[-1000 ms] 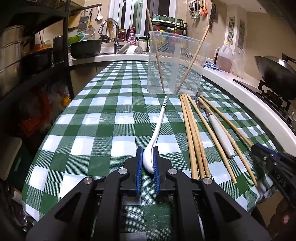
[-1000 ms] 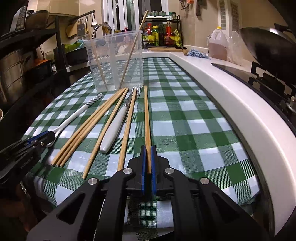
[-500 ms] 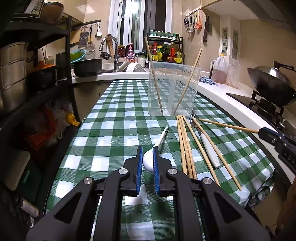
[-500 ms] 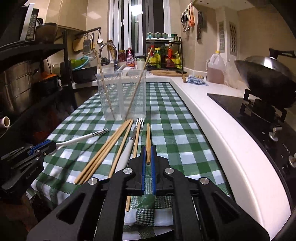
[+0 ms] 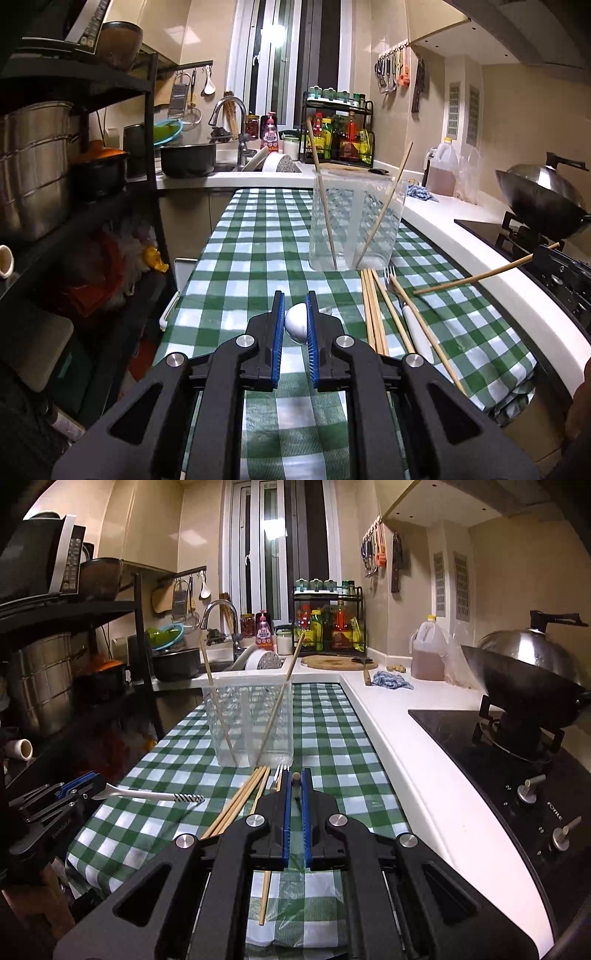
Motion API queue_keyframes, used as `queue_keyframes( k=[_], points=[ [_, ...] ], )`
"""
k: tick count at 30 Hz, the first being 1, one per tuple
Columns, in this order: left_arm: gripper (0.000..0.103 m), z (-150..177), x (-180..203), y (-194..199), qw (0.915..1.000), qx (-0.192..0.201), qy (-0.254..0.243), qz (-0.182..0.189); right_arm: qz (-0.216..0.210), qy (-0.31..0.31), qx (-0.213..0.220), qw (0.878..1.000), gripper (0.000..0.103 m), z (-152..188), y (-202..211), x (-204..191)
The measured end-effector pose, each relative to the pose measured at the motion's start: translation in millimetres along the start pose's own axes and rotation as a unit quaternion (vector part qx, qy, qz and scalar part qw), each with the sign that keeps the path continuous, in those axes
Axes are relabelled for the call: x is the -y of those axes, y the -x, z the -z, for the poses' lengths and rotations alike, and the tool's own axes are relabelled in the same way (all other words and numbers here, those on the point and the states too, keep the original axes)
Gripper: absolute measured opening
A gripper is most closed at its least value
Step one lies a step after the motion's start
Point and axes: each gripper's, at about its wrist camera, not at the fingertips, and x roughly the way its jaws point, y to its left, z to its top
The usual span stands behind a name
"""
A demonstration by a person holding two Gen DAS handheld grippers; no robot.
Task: Organize utensils
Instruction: 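Lift the spoon and chopstick and carry both over the clear container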
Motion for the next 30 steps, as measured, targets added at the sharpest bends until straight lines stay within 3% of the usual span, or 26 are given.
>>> queue_keyframes(
  k=[9,16,19,23,26,30],
  points=[
    [0.012,-34.4,-2.6,9.5,0.9988,0.043,-0.023,-0.003,-0.008,-0.002,0.02,1.0,0.005,-22.6,2.7,0.8],
    [0.012,-65.3,-5.6,4.2,0.9982,0.055,-0.025,-0.004,-0.016,-0.005,0.04,0.999,0.005,-42.7,5.4,0.0],
    [0.012,-79.4,-3.9,-0.6,0.9985,0.041,-0.035,0.001,-0.019,-0.001,0.035,0.999,0.005,-50.0,2.4,-1.0],
    [0.012,-97.7,-0.9,-16.4,0.9984,-0.015,-0.053,0.009,-0.022,0.004,0.019,1.0,0.005,-58.2,-5.4,-1.5],
    [0.012,-104.2,-1.7,-31.0,0.9965,-0.057,-0.056,0.026,-0.023,0.007,0.01,1.0,0.005,-63.5,-11.6,-1.8],
    [0.012,-102.5,1.4,-46.1,0.9943,-0.082,-0.059,0.033,-0.024,0.003,0.003,1.0,0.006,-67.6,-17.4,-0.5]
  ],
)
